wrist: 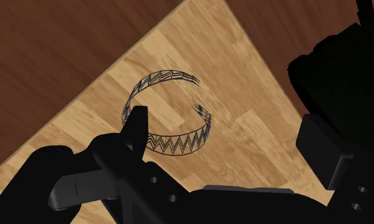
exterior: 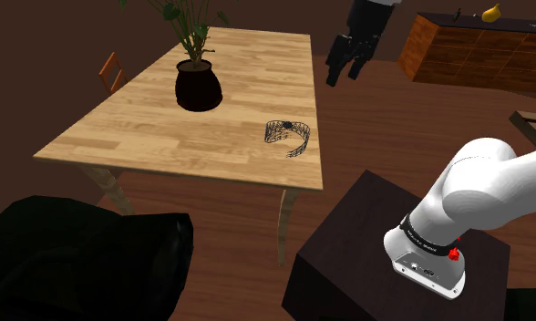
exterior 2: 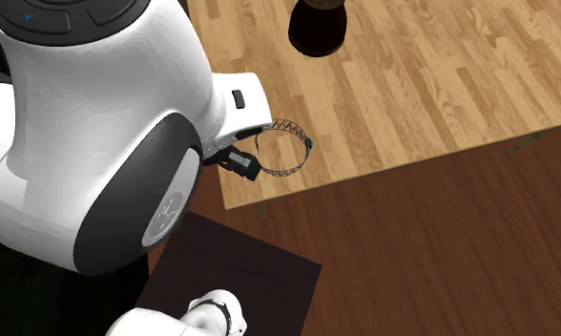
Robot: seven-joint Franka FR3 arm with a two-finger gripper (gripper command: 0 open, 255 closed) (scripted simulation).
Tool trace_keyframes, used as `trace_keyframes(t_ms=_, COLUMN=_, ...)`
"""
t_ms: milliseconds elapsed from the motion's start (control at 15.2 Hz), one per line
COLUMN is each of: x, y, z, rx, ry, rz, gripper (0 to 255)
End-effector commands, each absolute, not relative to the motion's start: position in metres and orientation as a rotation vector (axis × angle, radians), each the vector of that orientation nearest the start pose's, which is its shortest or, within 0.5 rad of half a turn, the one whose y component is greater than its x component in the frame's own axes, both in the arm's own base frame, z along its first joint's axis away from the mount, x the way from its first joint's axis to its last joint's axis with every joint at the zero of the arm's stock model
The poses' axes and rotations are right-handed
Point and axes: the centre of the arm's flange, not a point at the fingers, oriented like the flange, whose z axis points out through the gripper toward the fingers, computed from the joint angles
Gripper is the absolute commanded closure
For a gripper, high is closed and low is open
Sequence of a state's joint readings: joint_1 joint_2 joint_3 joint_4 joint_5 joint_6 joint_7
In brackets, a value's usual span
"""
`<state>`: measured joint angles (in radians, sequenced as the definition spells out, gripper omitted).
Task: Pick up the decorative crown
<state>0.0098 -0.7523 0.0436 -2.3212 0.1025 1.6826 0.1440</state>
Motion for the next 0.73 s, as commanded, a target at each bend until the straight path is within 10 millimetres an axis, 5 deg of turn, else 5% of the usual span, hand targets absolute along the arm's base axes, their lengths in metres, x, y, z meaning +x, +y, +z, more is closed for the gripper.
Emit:
trace_keyframes(t_ms=0, x=0.327, y=0.032, z=0.607, rx=-3.05, ry=0.162, rz=-0.162, gripper=0)
trace_keyframes(t_ms=660, x=0.407, y=-0.028, z=0.513, rx=-3.026, ry=0.16, rz=-0.099, gripper=0)
